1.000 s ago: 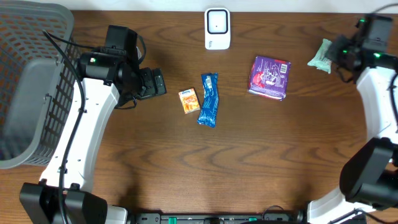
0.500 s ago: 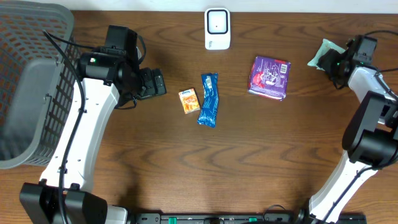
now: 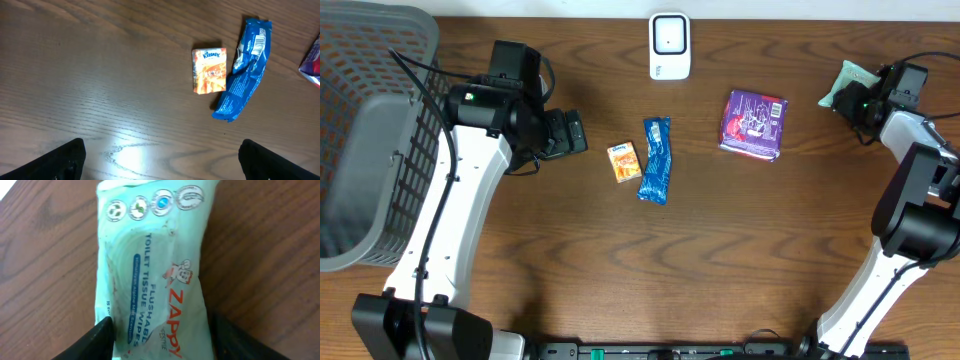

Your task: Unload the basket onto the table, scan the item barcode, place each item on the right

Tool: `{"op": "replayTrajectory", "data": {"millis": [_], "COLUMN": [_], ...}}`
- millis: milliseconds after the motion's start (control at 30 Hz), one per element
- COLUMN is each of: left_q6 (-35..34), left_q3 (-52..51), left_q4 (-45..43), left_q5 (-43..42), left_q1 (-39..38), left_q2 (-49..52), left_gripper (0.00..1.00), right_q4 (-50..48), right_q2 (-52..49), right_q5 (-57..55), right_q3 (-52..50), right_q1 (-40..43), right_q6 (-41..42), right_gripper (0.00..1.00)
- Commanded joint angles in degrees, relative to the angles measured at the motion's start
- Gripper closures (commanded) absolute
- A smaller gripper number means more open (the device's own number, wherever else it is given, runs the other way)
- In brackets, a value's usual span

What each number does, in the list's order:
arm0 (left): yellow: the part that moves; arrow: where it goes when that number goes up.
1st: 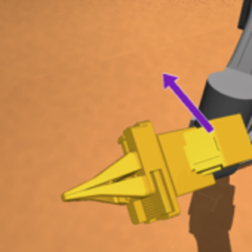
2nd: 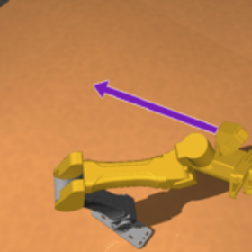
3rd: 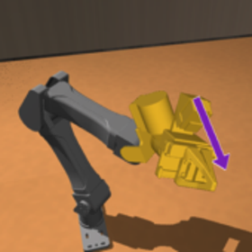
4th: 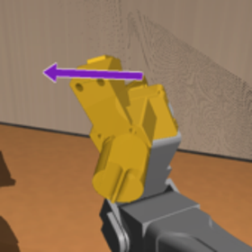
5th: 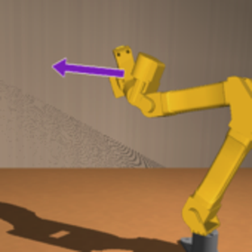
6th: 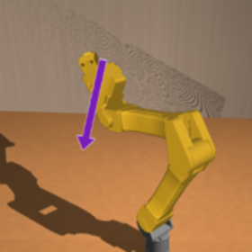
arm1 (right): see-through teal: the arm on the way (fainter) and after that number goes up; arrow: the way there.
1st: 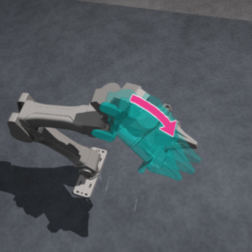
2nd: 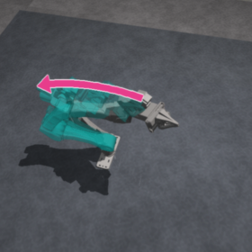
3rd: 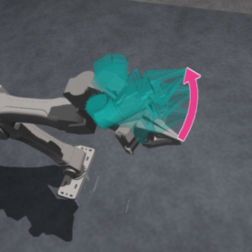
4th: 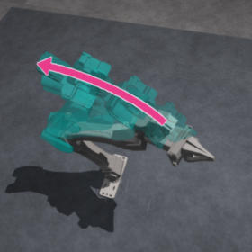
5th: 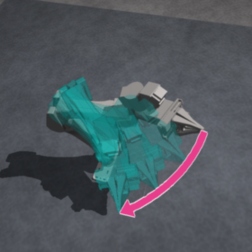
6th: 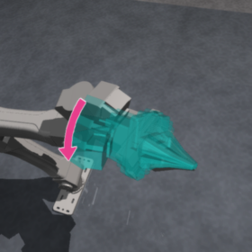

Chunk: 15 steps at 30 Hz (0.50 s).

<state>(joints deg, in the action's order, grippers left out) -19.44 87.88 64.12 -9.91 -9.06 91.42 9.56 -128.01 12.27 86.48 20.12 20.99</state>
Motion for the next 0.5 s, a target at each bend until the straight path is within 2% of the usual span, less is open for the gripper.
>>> {"op": "replayTrajectory", "data": {"millis": [0,133,167,200,233,267,467], "left_q6": [0.3,0.3,0.3,0.3,0.3,0.3,0.3], "left_q3": [0.3,0.3,0.3,0.3,0.3,0.3,0.3], "left_q4": [0.2,0.2,0.2,0.2,0.2,0.2,0.2], "left_q5": [0.5,0.5,0.5,0.5,0.5,0.5,0.5], "left_q1": [0.3,0.3,0.3,0.3,0.3,0.3,0.3], "left_q2": [0.2,0.2,0.2,0.2,0.2,0.2,0.2], "left_gripper": [0.02,0.02,0.02,0.02,0.02,0.02,0.02], "right_q4": [0.0,-0.7,-0.8,-0.9,-0.9,-0.7,0.4], "right_q2": [-1.7,-1.7,-1.7,-1.7,-1.7,-1.7,0.0], "right_q5": [0.3,0.3,0.3,0.3,0.3,0.3,11.7], "right_q3": [0.1,0.1,0.1,0.1,0.0,0.1,0.2], "right_q1": [0.2,0.2,0.2,0.2,0.2,0.2,0.2], "right_q6": [-2.0,-4.7,-5.5,-6.2,-6.6,-7.0,-10.8], "right_gripper": [0.54,0.59,0.63,0.71,0.9,0.99,0.99]}}
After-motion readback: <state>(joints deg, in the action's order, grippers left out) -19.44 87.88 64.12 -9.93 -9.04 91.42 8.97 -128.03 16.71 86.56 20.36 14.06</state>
